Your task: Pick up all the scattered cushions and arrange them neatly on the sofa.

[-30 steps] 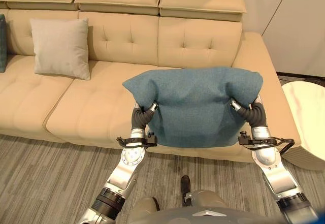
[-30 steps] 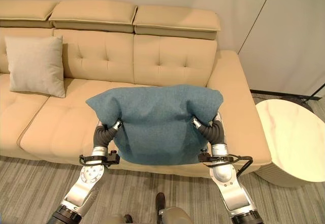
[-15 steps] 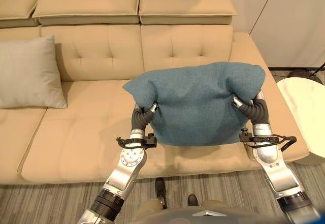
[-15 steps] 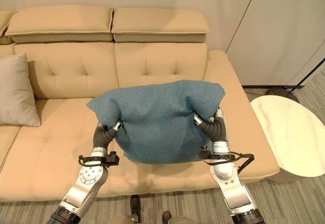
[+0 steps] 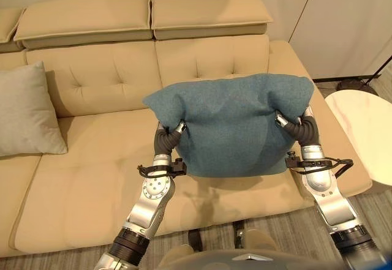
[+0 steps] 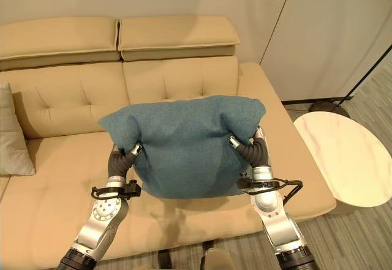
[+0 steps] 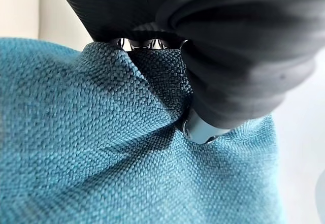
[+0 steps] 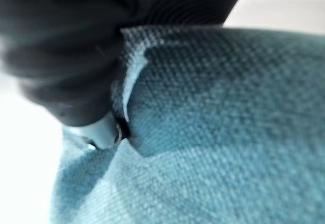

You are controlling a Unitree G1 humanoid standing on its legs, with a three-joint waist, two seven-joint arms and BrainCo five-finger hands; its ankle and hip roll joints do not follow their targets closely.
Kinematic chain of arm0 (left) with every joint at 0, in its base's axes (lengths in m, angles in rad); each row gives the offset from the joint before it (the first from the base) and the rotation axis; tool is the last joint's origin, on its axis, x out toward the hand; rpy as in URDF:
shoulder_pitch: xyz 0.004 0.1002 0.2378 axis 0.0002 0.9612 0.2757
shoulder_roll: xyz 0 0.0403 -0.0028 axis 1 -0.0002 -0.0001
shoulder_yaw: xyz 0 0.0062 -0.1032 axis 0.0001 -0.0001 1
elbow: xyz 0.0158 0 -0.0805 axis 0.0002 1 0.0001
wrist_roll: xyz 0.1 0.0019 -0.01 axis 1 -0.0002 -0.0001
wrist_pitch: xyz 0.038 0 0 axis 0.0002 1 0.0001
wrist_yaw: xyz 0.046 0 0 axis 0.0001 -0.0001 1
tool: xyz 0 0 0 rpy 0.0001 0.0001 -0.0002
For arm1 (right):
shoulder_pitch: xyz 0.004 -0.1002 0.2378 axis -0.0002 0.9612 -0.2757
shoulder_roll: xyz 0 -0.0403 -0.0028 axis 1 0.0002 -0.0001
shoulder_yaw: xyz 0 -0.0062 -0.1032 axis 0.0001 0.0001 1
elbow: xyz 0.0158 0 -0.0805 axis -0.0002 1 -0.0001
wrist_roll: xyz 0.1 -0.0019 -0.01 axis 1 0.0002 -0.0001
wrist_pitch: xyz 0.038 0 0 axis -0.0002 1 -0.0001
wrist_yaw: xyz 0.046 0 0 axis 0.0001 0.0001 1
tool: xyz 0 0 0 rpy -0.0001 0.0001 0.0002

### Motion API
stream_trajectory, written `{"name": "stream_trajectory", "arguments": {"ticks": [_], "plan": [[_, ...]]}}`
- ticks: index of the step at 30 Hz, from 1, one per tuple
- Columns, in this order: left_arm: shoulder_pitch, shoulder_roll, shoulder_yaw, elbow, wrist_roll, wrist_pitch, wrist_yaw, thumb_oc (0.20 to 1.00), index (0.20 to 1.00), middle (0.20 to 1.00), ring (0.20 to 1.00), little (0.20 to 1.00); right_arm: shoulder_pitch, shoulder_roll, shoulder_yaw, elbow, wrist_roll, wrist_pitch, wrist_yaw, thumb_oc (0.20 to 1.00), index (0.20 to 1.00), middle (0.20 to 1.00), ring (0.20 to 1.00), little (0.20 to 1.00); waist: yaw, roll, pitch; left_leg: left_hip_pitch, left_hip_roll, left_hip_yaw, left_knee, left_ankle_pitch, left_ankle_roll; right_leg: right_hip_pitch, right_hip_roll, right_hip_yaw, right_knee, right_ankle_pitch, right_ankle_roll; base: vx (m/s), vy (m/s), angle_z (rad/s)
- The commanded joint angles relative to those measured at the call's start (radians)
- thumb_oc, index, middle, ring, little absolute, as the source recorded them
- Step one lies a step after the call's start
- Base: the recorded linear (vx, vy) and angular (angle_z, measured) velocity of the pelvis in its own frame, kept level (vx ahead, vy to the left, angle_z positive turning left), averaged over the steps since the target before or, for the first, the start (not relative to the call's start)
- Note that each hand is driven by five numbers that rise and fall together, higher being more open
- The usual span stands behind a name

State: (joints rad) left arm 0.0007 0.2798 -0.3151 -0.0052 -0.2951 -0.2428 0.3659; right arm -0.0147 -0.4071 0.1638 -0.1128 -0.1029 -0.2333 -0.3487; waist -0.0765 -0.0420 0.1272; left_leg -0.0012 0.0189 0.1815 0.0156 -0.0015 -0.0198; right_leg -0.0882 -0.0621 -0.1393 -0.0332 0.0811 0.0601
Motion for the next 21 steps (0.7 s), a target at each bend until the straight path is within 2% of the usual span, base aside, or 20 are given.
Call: {"name": "stream_trajectory", "arguments": {"ticks": [1,4,7,14,21], "plan": [[-0.081,0.002,-0.010,-0.119,-0.012,-0.102,-0.037,0.200,0.200,0.200,0.200,0.200,-0.075,-0.013,-0.054,-0.097,0.024,-0.100,-0.035,0.200,0.200,0.200,0.200,0.200,-0.011,-0.024,-0.054,-0.081,0.011,-0.008,0.252,-0.130,-0.045,0.046,-0.012,-0.001,0.051,-0.109,0.038,0.05,-0.041,0.59],[-0.084,0.002,-0.007,-0.118,-0.003,-0.095,-0.030,0.200,0.200,0.200,0.200,0.200,-0.068,-0.014,-0.051,-0.094,0.036,-0.094,-0.030,0.200,0.200,0.200,0.200,0.200,-0.002,-0.028,-0.059,-0.116,0.009,-0.041,0.198,-0.107,-0.040,0.072,-0.010,-0.002,0.022,-0.110,0.041,0.09,-0.003,0.10],[-0.092,0.001,-0.001,-0.123,0.010,-0.095,-0.016,0.200,0.200,0.200,0.200,0.200,-0.069,-0.011,-0.055,-0.084,0.045,-0.092,-0.033,0.200,0.200,0.200,0.200,0.200,-0.001,-0.015,-0.061,-0.103,0.007,-0.053,0.119,-0.080,-0.035,0.075,0.003,0.008,0.020,-0.116,0.043,0.09,0.045,-0.12],[-0.073,0.018,0.011,-0.138,0.026,-0.092,-0.017,0.200,0.200,0.200,0.200,0.200,-0.081,-0.001,-0.034,-0.066,0.047,-0.082,-0.020,0.200,0.200,0.200,0.200,0.200,0.012,0.002,-0.093,0.003,-0.009,-0.031,-0.026,-0.057,-0.022,0.099,0.004,0.030,-0.002,-0.115,0.052,0.13,0.073,-0.27],[-0.115,0.038,0.027,-0.132,0.064,-0.088,0.011,0.200,0.200,0.200,0.200,0.200,-0.145,-0.003,-0.013,-0.038,0.035,-0.076,-0.032,0.200,0.200,0.200,0.200,0.200,0.031,0.001,-0.096,0.034,-0.019,-0.025,-0.070,-0.055,-0.015,0.109,-0.007,0.026,-0.008,-0.116,0.064,0.08,0.052,0.09]]}}
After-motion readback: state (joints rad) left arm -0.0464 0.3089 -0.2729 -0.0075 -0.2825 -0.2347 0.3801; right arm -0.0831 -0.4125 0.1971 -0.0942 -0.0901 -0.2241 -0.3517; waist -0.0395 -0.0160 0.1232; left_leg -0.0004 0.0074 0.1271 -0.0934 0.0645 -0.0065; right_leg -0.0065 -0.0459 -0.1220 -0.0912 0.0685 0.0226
